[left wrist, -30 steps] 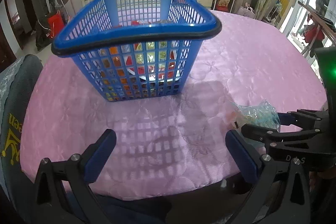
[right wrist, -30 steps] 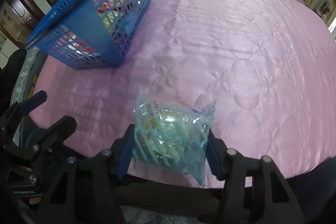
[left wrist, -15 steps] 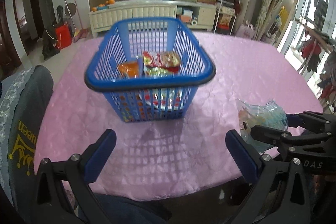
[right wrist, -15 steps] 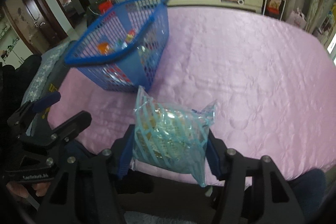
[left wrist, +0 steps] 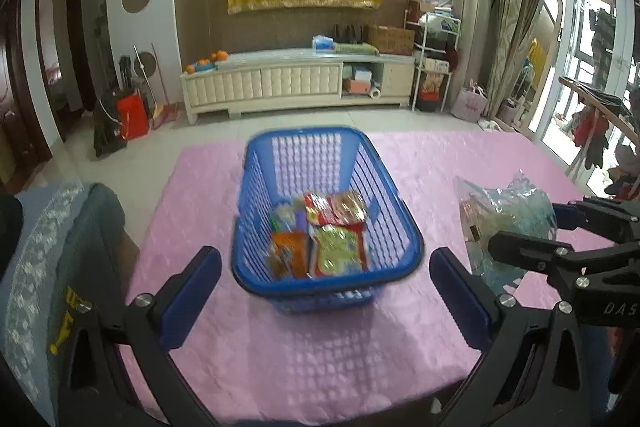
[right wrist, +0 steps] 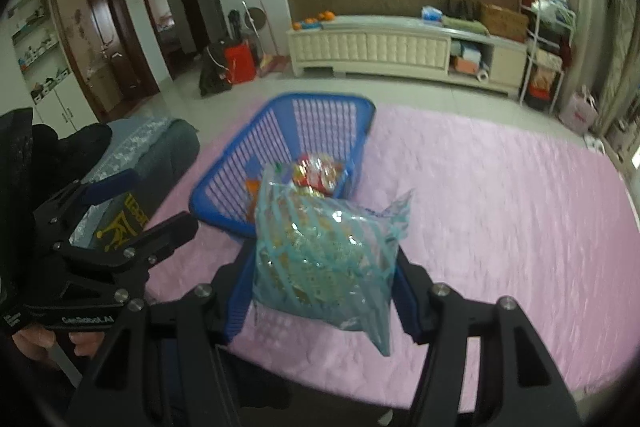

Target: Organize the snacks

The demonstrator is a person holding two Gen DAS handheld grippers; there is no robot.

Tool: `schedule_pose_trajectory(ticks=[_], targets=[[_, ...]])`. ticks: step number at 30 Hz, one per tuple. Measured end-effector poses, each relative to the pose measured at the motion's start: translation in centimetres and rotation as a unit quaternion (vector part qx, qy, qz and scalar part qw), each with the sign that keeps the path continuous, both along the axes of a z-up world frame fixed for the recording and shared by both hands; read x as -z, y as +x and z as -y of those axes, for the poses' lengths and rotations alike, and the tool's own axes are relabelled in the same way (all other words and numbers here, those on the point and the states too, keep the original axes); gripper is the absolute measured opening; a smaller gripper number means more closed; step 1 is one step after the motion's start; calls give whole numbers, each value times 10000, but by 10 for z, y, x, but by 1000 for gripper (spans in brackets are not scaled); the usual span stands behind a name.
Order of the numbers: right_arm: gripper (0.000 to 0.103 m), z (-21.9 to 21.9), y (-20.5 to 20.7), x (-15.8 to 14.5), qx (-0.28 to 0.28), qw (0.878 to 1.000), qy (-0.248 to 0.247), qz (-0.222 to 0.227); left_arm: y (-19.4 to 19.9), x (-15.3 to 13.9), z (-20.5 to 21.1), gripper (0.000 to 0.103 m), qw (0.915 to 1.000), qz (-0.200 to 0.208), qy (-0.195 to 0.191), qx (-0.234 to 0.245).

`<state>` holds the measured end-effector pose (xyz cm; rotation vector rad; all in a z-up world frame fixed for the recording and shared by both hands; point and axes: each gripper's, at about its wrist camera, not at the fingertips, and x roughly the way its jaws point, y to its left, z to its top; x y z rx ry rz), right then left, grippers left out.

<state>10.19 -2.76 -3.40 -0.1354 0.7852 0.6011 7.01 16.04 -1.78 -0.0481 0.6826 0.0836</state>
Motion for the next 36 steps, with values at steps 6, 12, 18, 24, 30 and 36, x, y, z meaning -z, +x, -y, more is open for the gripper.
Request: schedule_pose_trajectory(ticks=[6, 12, 18, 24, 30, 36], targets=[[65, -26, 21, -12, -216, 9996, -54, 177, 20, -9, -22, 103, 9999, -7, 110, -124], [66, -56, 49, -6, -417, 9989, -184, 107, 39, -4, -38, 103, 9997, -137, 150, -150], [66, -72, 72, 18, -526, 9978, -364, -173, 67, 19, -65, 103, 9983, -522, -20, -258], [66, -82, 90, 42, -497, 9964, -612, -304, 84, 40, -80, 103, 9964, -812, -70, -241], [67, -87, 97, 47, -552, 9955, -715, -275, 88, 47, -86, 103, 9954, -878, -234, -292], [92, -84, 93, 43, -539, 9965, -629, -147, 78, 40, -78, 103, 9963, -758, -319, -252]])
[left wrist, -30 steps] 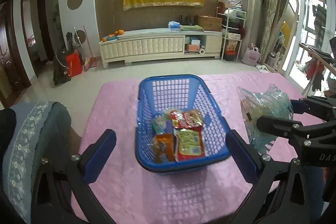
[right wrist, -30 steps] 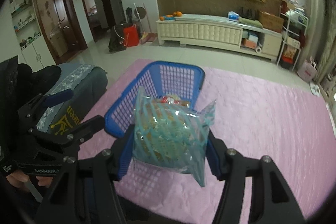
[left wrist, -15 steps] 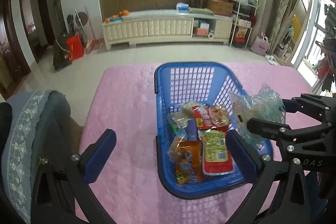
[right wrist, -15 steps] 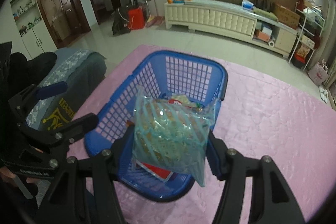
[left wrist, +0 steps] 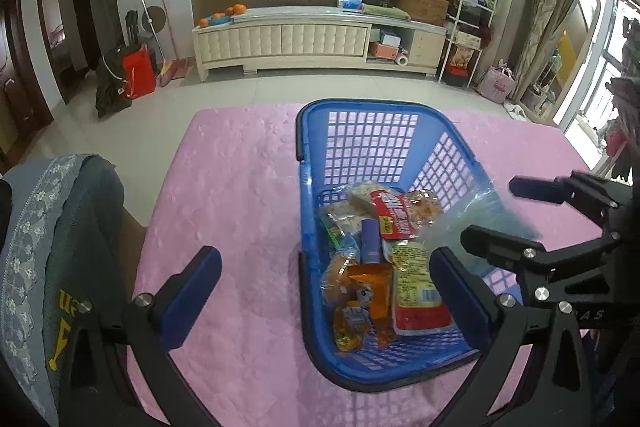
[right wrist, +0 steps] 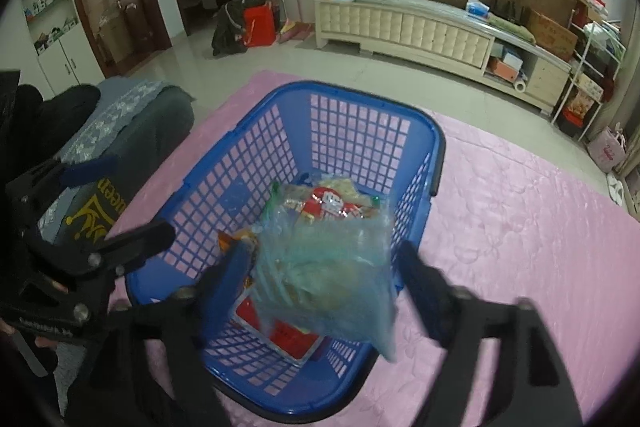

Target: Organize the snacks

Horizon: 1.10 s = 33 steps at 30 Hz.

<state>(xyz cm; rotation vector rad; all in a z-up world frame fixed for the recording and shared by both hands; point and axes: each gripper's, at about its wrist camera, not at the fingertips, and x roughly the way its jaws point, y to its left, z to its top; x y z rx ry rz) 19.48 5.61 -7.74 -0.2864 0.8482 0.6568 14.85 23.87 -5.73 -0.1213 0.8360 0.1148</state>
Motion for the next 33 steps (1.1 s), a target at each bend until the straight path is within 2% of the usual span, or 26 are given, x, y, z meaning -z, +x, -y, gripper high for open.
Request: schedule_pose_trajectory(ticks=[2, 4, 9, 21, 33], targets=[[101, 7, -2, -5, 113, 9999, 92, 90, -7, -3, 5, 103, 10000, 45, 9, 21], [102, 18, -5, -10, 215, 9995, 228, 74, -11, -5, 12, 103, 10000, 52, 69, 35], [103, 45, -25, -23, 443, 9983, 262, 277, -29, -18, 32, 103, 9997, 237, 53, 103], [103, 108, -96, -72, 788, 9920, 424, 891, -91, -67, 98, 103, 9939, 1067, -86, 262], [103, 166, -167, -119, 1273, 9768, 600, 1613, -153, -102, 158, 103, 9839, 1720, 24, 493]])
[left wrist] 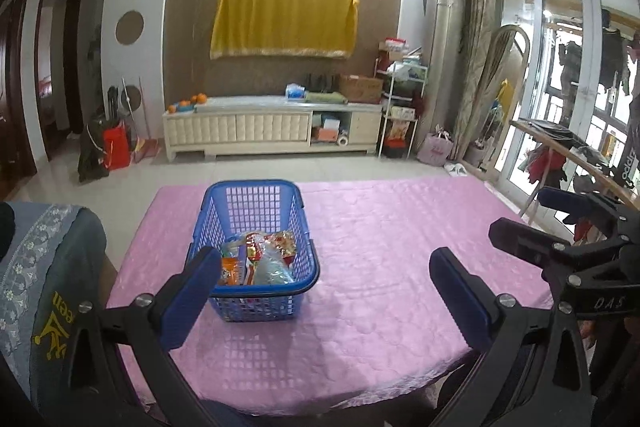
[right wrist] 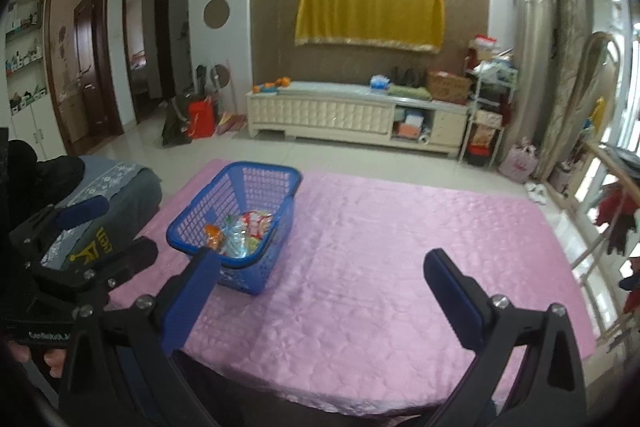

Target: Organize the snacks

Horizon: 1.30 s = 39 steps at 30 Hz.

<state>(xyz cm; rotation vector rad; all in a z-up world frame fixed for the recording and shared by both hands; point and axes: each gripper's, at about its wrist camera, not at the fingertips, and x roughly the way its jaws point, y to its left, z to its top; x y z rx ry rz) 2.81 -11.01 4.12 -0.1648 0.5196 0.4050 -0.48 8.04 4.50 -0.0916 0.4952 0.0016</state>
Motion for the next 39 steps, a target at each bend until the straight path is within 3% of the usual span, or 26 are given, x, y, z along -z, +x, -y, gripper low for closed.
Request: schedule_pose_trajectory(ticks=[7, 14, 39], targets=[[103, 15, -26, -8, 109, 9996, 164, 180, -33, -24, 17, 103, 9993, 363, 63, 24], [103, 24, -41, -23, 155, 9987, 374, 294, -40, -35, 28, 103, 9987, 468, 174, 116], [103, 34, -56, -24, 157, 9984, 435, 330, -48, -36, 35, 103, 9987, 423, 298, 23]])
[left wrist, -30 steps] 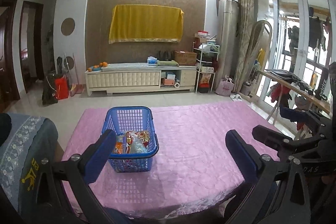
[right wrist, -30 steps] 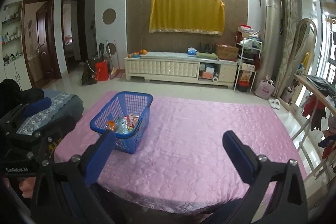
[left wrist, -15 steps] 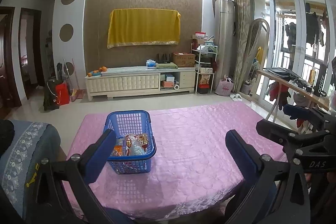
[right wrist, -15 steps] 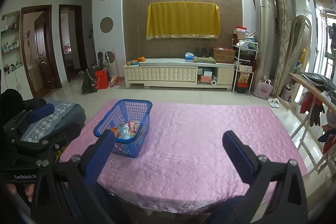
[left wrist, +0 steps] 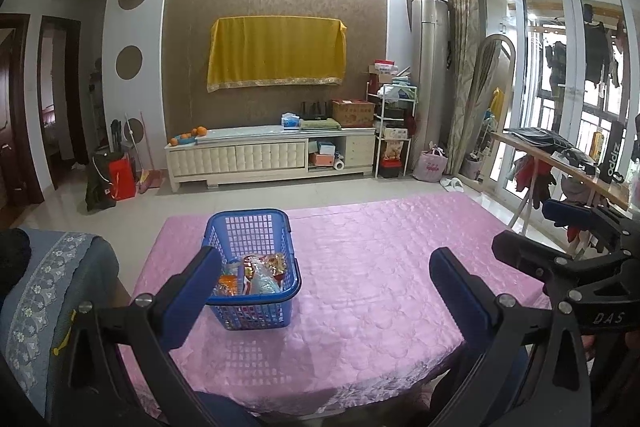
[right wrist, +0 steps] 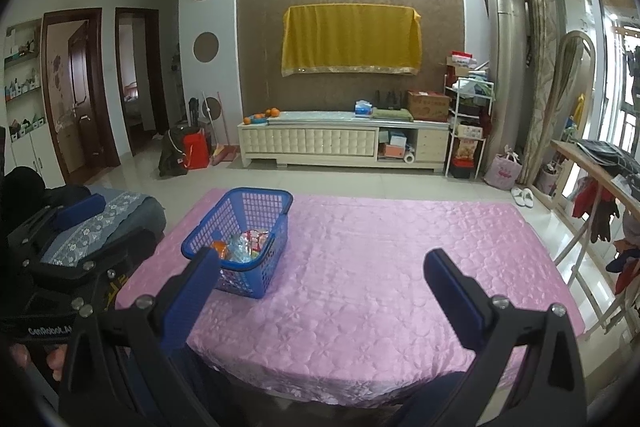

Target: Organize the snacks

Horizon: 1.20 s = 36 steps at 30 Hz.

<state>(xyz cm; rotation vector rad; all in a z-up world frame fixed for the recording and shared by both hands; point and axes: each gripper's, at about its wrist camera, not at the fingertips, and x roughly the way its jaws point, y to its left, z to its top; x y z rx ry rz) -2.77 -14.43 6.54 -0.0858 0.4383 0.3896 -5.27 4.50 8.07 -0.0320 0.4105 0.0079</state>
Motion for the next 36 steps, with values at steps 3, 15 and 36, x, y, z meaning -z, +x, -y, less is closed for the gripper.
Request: schedule_pose_trajectory(ticks=[3, 15, 36], targets=[[103, 0, -1, 0, -31, 10000, 22, -17, -1, -1, -1, 103, 10000, 3, 1, 5], [103, 0, -3, 2, -21, 10000, 34, -30, -3, -2, 1, 103, 10000, -24, -24, 26], [103, -3, -7, 5, -54, 9999, 73, -109, -5, -1, 1, 103, 10000, -20, 13, 5]])
